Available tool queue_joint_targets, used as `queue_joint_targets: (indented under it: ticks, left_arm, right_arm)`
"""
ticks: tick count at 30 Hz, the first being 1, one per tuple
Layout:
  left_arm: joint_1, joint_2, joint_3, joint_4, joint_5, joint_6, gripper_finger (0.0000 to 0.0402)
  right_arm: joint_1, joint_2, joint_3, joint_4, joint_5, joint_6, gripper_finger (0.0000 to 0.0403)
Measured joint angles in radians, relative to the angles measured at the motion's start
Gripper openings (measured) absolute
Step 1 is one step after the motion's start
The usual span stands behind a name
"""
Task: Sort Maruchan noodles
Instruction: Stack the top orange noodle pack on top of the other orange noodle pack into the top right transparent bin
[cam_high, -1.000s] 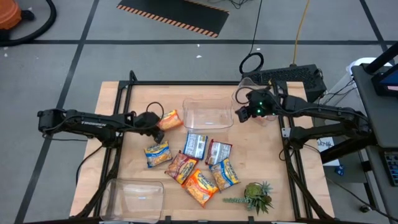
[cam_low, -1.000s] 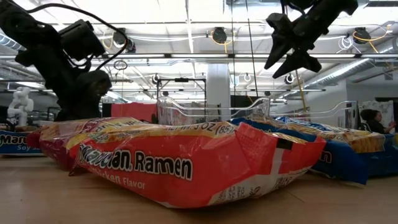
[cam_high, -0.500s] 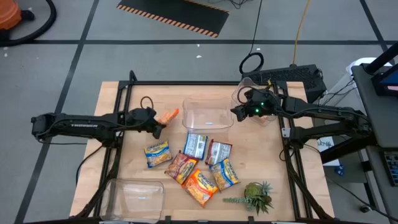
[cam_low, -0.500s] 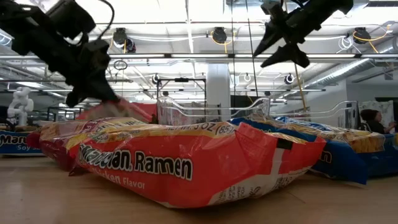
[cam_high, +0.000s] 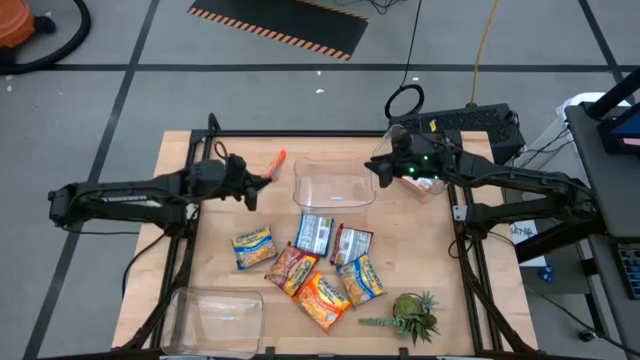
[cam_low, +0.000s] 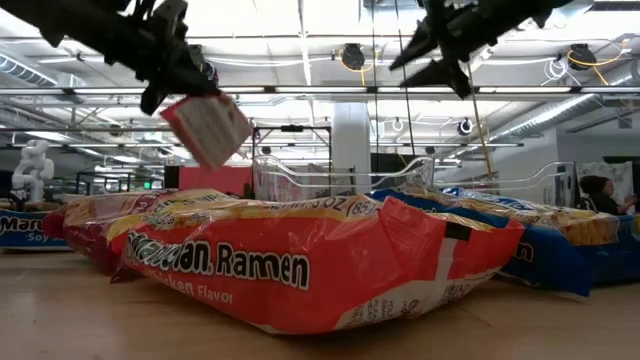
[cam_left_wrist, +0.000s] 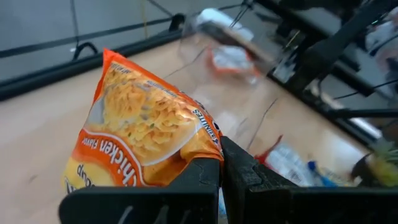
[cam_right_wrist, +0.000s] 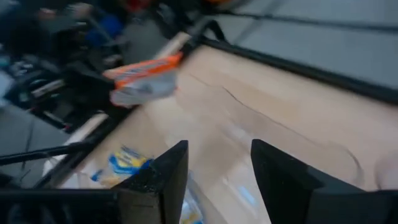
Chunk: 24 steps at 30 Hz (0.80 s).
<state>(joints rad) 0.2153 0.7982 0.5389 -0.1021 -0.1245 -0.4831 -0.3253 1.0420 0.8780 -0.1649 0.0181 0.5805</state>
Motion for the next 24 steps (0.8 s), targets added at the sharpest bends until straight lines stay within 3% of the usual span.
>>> queue_joint_targets:
  ticks: [4, 9, 14, 19, 24]
  left_arm:
    - [0.000, 0.000, 0.045, 0.001, 0.044, -0.020, 0.0001]
    - [-0.010, 0.000, 0.092, -0.007, 0.054, -0.196, 0.0001]
    - [-0.015, 0.000, 0.132, -0.007, 0.058, -0.188, 0.0001]
    - [-0.011, 0.002, 0.172, -0.024, 0.110, -0.203, 0.0001]
    - [-0.013, 0.036, 0.194, -0.037, 0.175, -0.260, 0.0001]
  right_arm:
    - [0.026, 0.006, 0.032, 0.078, -0.022, -0.050, 0.0190]
    - [0.061, 0.070, 0.203, 0.031, -0.021, -0.151, 0.0213]
    - [0.066, 0.200, 0.403, -0.082, -0.074, -0.232, 0.0222]
    - [0.068, 0.356, 0.613, -0.171, -0.197, -0.309, 0.0222]
    - [0.073, 0.502, 0.791, -0.236, -0.234, -0.408, 0.0222]
